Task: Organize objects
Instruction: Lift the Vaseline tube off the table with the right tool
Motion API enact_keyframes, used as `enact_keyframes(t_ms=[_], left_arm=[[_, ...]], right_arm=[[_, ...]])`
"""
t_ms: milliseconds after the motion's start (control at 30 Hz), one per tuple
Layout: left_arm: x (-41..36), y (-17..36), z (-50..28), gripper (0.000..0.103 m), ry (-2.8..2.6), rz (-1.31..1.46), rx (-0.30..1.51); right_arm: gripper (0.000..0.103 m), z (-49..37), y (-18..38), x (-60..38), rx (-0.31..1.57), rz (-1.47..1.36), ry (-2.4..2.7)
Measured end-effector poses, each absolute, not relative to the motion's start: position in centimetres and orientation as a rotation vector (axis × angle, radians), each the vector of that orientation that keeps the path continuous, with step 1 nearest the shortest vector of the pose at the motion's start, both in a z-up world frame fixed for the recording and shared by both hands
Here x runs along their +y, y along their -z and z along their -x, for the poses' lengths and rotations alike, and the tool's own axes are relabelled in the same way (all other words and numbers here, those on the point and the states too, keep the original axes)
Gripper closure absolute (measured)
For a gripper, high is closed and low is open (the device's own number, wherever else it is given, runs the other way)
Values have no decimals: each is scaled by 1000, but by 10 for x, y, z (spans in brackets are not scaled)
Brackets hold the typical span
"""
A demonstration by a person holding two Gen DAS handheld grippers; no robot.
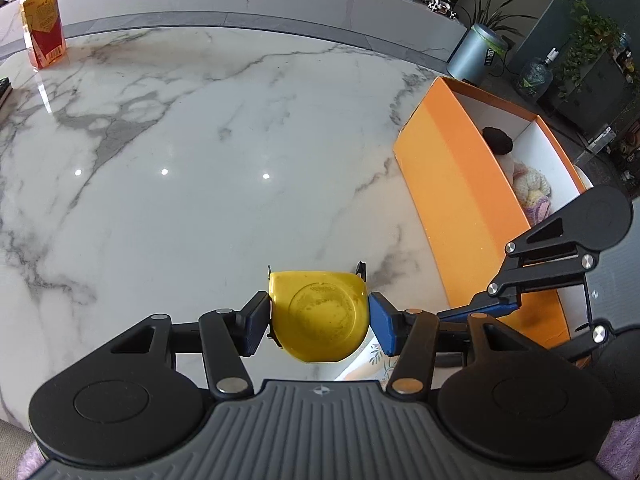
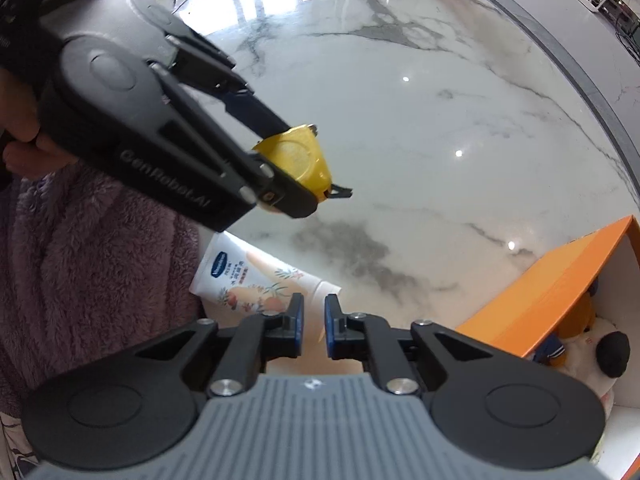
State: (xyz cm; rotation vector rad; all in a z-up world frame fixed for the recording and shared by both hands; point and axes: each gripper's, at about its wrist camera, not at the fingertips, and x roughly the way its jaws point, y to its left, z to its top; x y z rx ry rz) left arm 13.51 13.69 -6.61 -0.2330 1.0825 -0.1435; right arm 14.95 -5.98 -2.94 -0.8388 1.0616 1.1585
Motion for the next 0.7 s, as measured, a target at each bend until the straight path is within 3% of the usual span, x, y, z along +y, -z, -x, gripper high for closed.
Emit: enact_keyframes(t_ms=[33,67,267,367,500,700], left_arm=[[138,65,-134,41,128,229,1090],[139,64,-132,41,114,222,1093],[144,59,-114,41,76,201,1088],[146,61,-111,41,68,199,1090],[149,62,-109,41,55,202,1091],[155,65,-109,41,50,222,1084]], right_arm=[[72,-142,30,-60,1041,860,-1174],[68,-135,32,-59,1022,881,-1190],[64,-103,70,-27,908,1083,-1313],[46,-91,81,-18,838,1165,-1355],[37,-82,95,-9,747,1272,-1386],[34,-71,109,3,690,1414,-1378]])
